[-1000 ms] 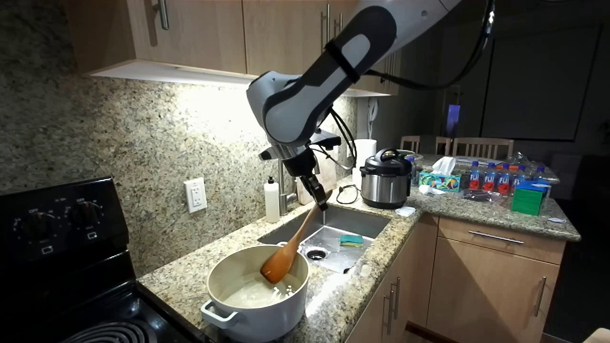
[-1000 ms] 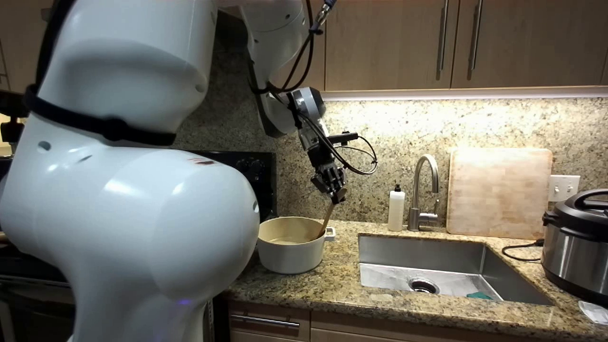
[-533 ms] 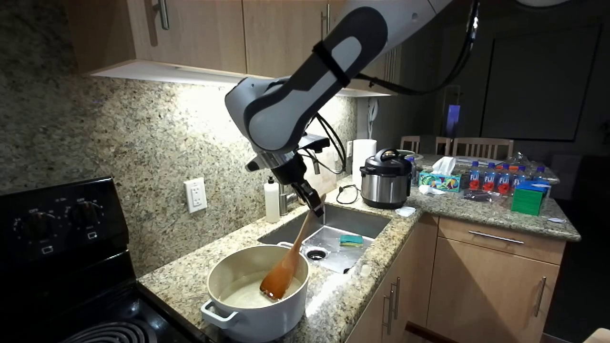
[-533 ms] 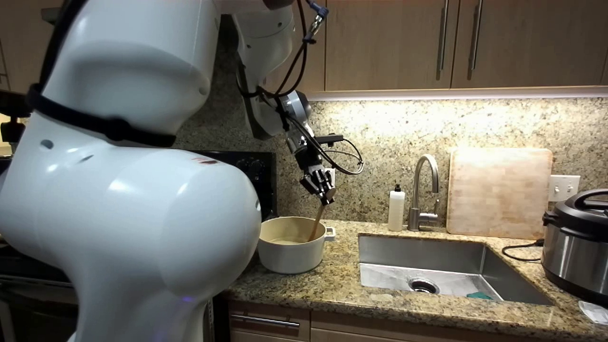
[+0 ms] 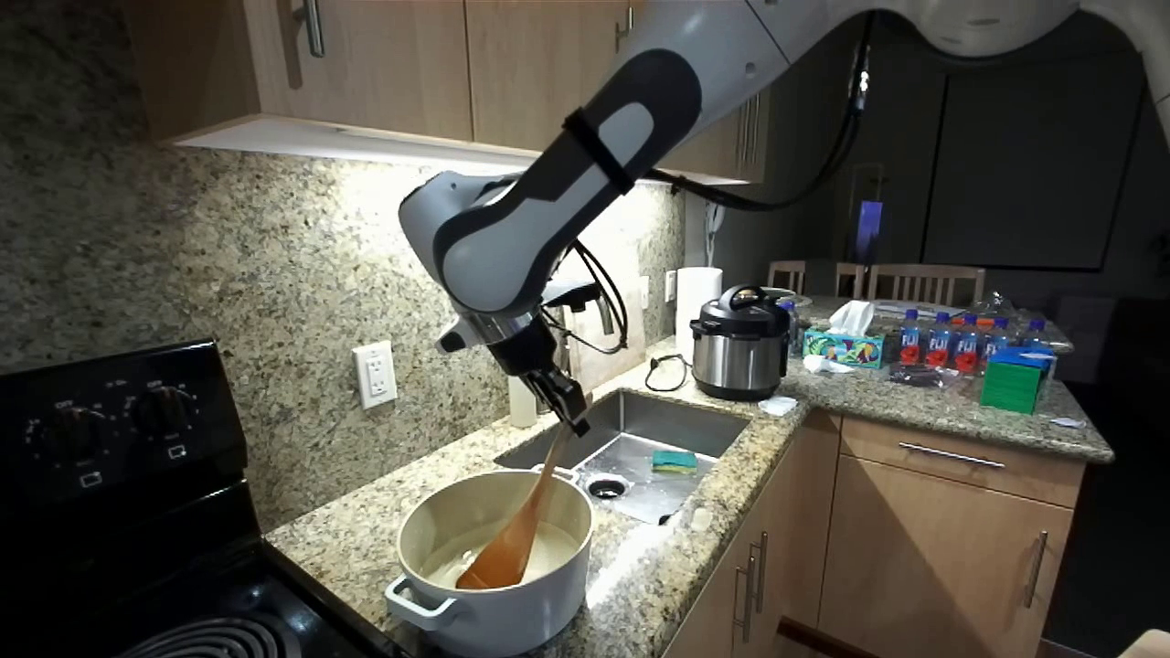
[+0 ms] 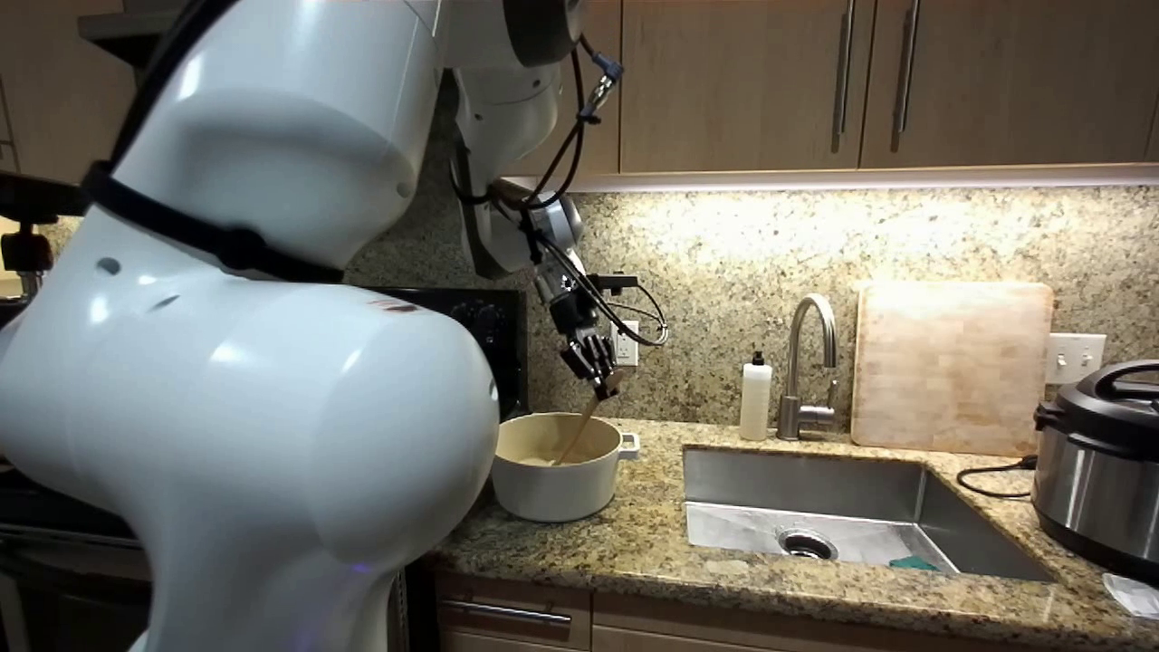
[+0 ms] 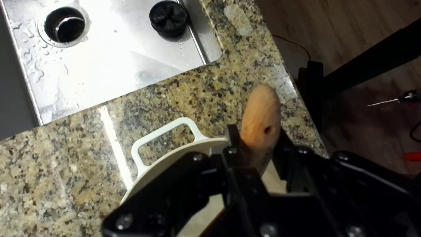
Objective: Pick up the cooking stick and stir in the pot
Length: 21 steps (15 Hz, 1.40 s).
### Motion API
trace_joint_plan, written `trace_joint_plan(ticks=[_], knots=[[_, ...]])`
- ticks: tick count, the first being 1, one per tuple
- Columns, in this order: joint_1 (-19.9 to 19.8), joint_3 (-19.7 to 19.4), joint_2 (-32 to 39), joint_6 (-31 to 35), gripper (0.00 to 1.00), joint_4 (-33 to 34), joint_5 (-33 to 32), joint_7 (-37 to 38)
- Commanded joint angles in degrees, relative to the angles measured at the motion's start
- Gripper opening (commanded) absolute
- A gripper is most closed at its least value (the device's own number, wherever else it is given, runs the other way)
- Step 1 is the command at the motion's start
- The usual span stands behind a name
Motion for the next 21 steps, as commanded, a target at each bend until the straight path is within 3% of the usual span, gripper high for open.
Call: trace_joint_plan(ticks=[1,8,18,21], knots=[[1.02,0.66,3.81,0.11,0.07,4.46,-1.1,-4.3],[1.02,-0.79,5.8,-1.46,0.07,7.42,-0.23,-6.38],[-2.56,-1.9,-0.76,6.2,0.07,-1.58,1.25,-3.57],[-2.75,-1.54,-1.61,4.79,0.07,-3.58,1.83,-6.04]])
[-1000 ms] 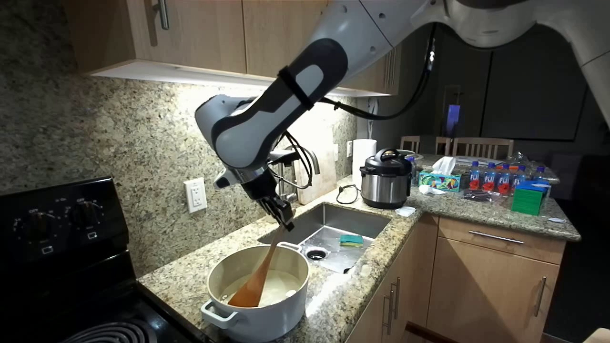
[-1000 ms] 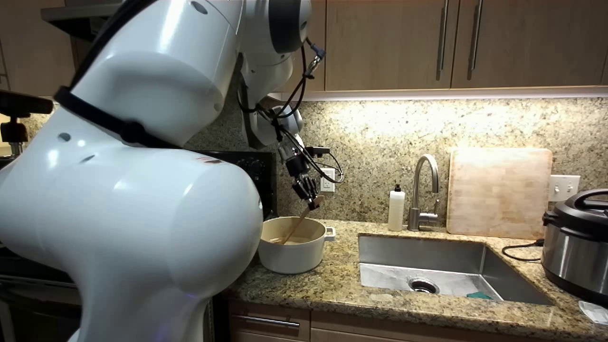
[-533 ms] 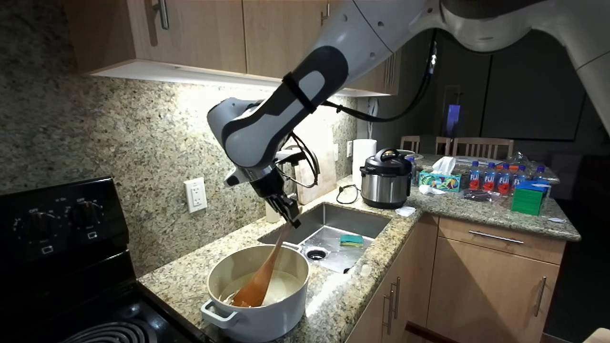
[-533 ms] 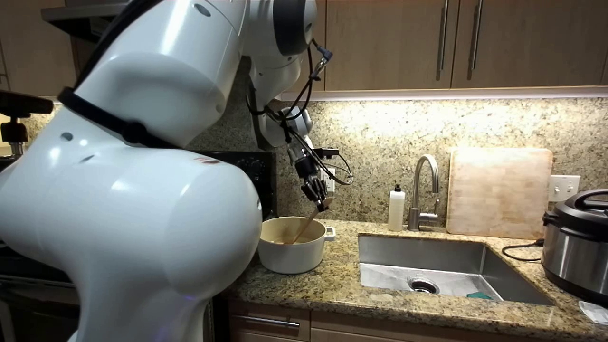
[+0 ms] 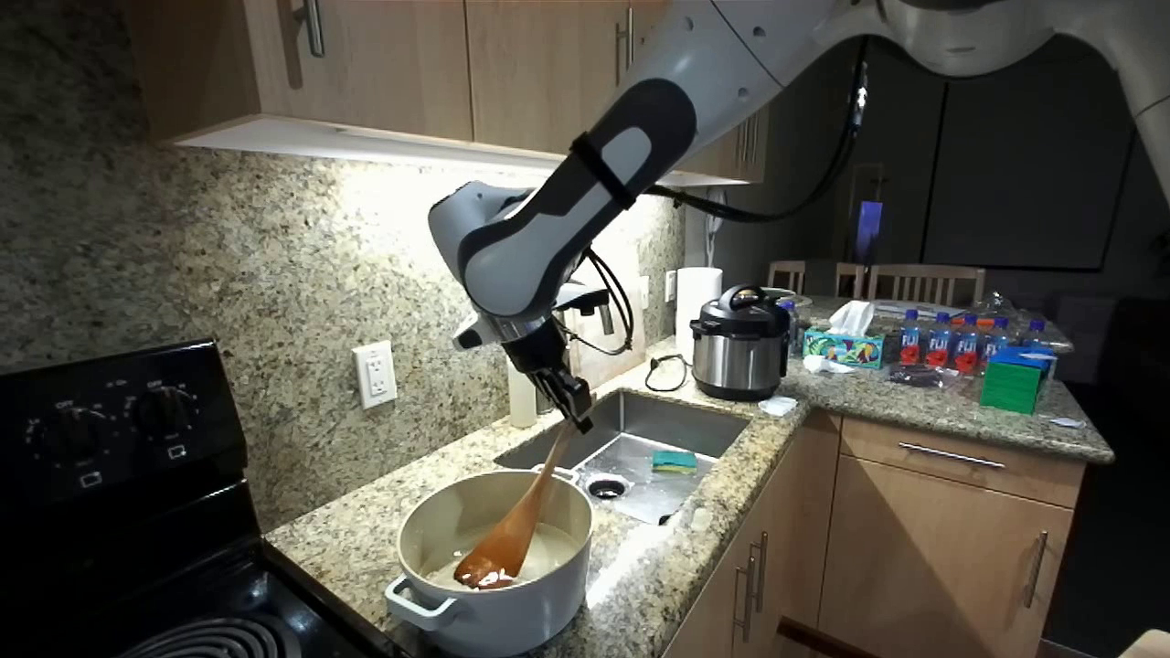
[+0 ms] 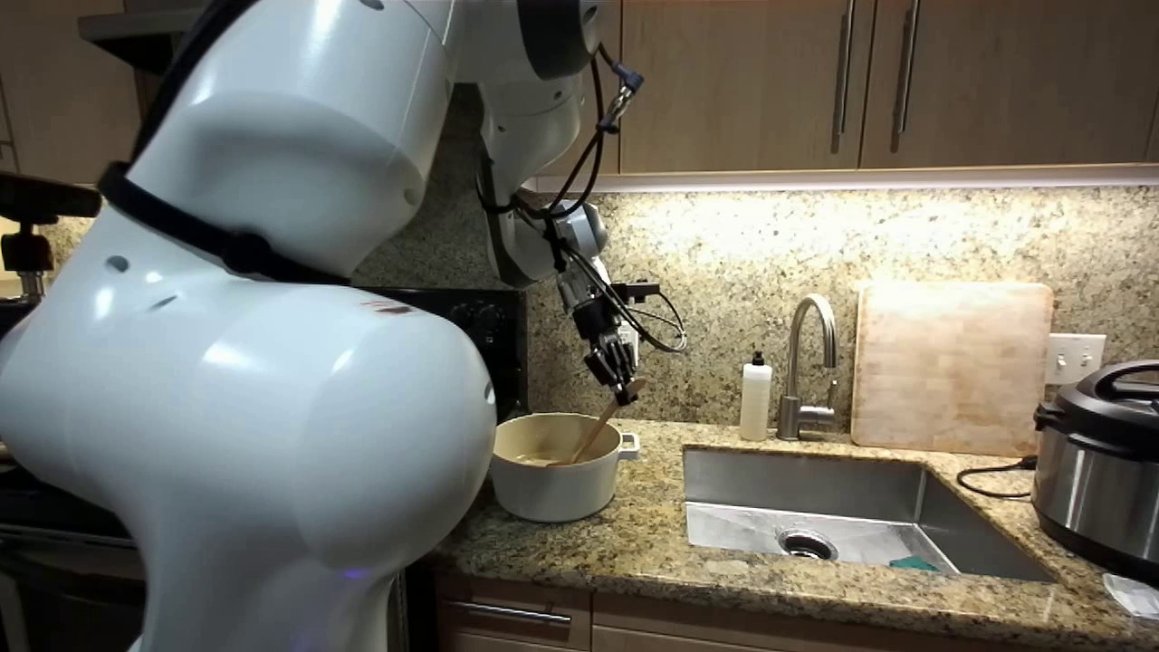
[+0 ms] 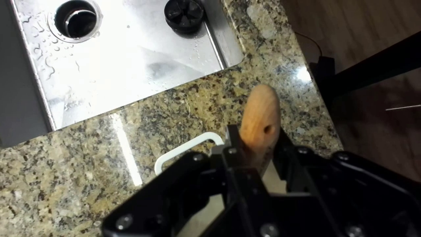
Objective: Pick up the cooking stick and stir in the pot
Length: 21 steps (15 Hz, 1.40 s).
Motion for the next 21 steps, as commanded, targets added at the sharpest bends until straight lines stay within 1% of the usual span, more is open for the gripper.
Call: trace_joint_plan(ticks=[1,4,7,12,18,21], knots=[[-0.83,0.64,-4.0,0.66,0.07,-5.73,1.3,-1.63],[-0.8,1.12,-4.55,0.82,0.07,-7.25,1.06,-3.47],[-0.69,1.69,-3.91,0.73,0.07,-6.85,1.21,-6.27],[0.16,3.12,-1.54,0.66,0.07,-4.4,0.94,-15.19],[1.1,2.46,-0.06,0.77,0.07,-1.02,0.44,-14.27],[0.71,1.87,-0.4,1.37,0.07,-0.8,0.93,-12.49]])
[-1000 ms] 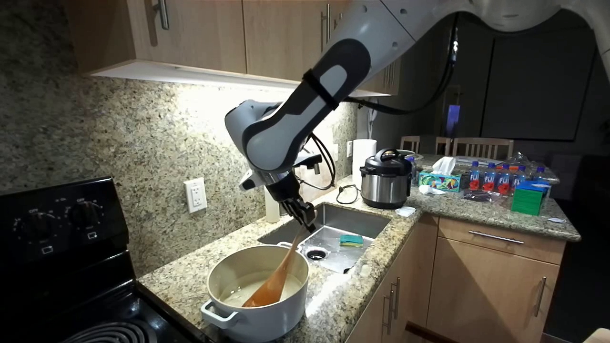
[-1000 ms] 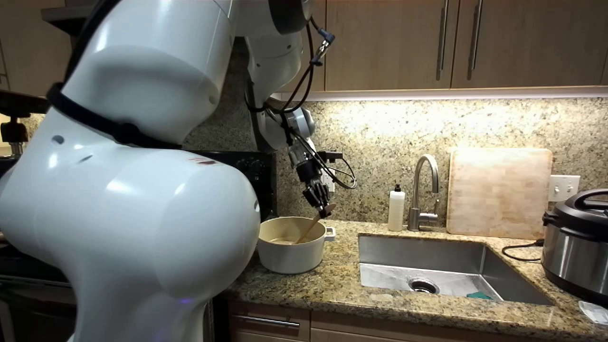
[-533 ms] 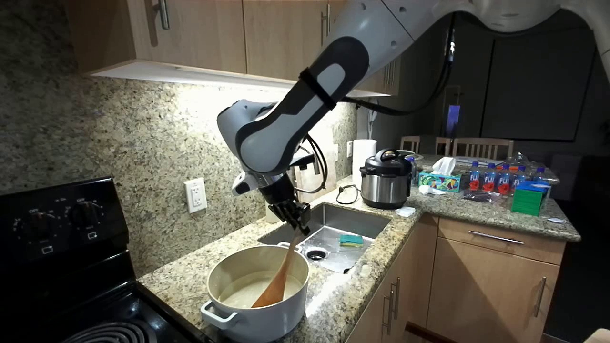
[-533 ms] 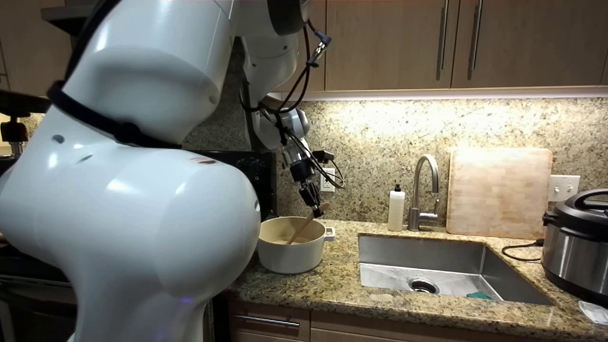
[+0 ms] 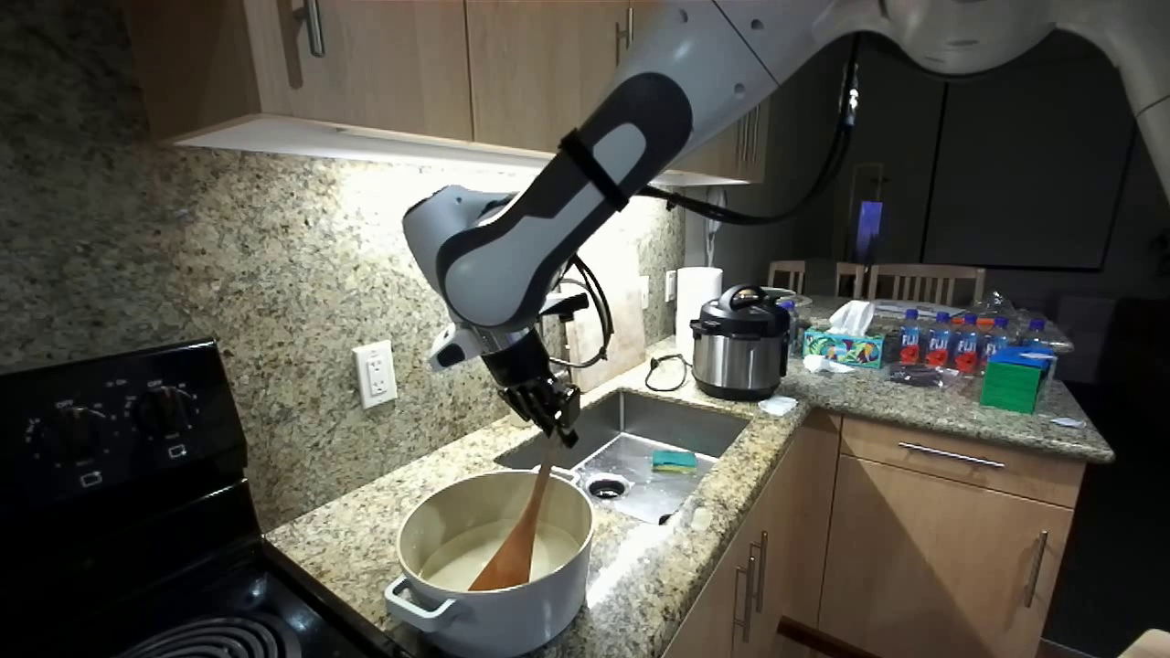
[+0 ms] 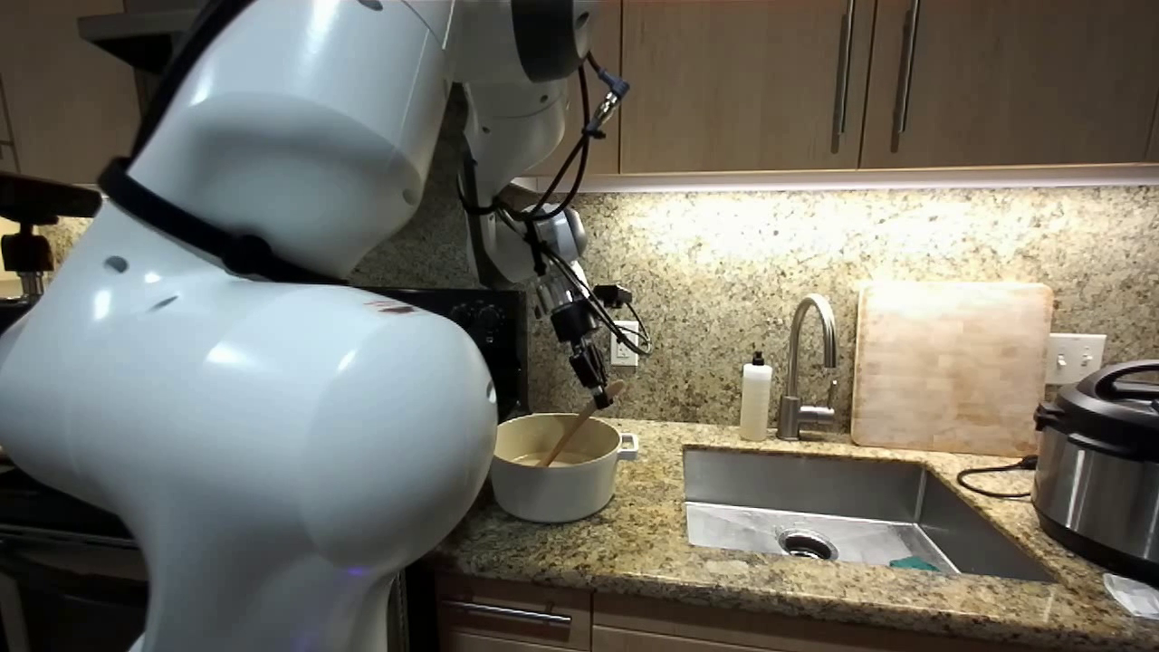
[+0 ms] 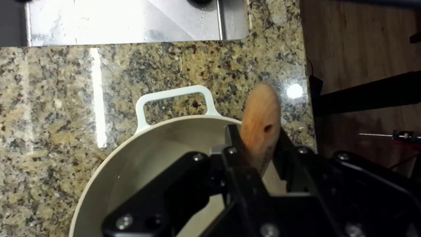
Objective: Pick up the cooking stick and stir in the pot
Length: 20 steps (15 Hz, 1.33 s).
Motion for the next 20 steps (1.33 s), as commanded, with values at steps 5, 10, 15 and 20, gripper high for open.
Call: trace_joint_plan(ticks=[5,10,15,20], knots=[[-1.49,-1.5,-2.08,1.13,0.07,-1.4,3.11,1.75],[-3.56,-1.64,-3.77,2.03,0.07,-5.16,9.14,1.4],[-3.94,-1.13,-4.04,1.82,0.07,-7.37,11.14,-0.85],[-3.14,-0.46,-2.83,3.25,0.07,-5.75,9.7,-3.33]])
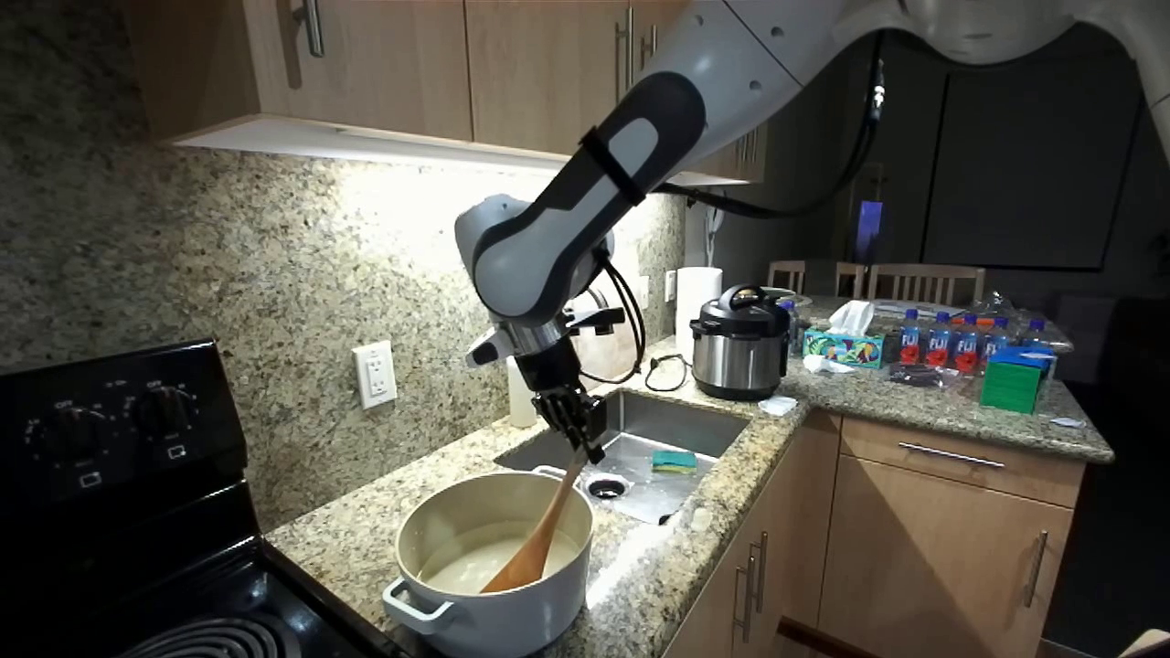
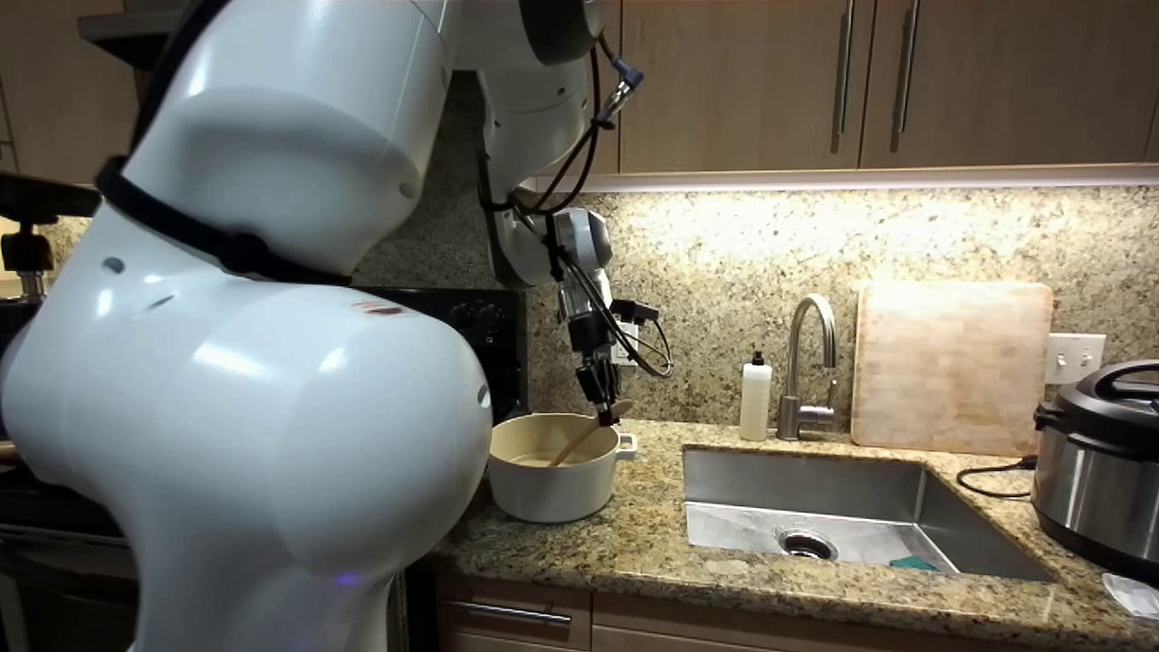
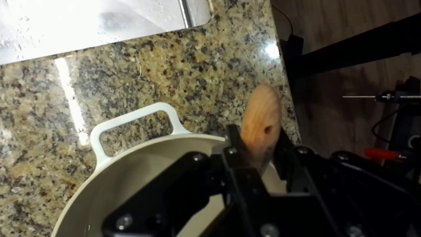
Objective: Pick up the cooking stick and stir in the pot
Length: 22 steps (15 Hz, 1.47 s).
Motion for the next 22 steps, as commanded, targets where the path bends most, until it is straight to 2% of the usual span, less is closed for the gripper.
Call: trace_joint_plan(ticks=[1,6,14,18,22], knots=[[0.29,1.05,-0.95,2.11,0.07,-1.36,0.04,-3.12],[0.41,0.06,-1.53,2.4,0.07,-0.59,-0.03,0.09],[-1.9,-2.2,-4.0,2.31,0.07,-1.12,1.69,4.09],[-0.47,-2.79,-5.0,-3.57,0.07,-1.13,-1.53,5.04],[1.15,-2.21,-5.6,-12.71,0.07,-0.29,-5.15,5.23]])
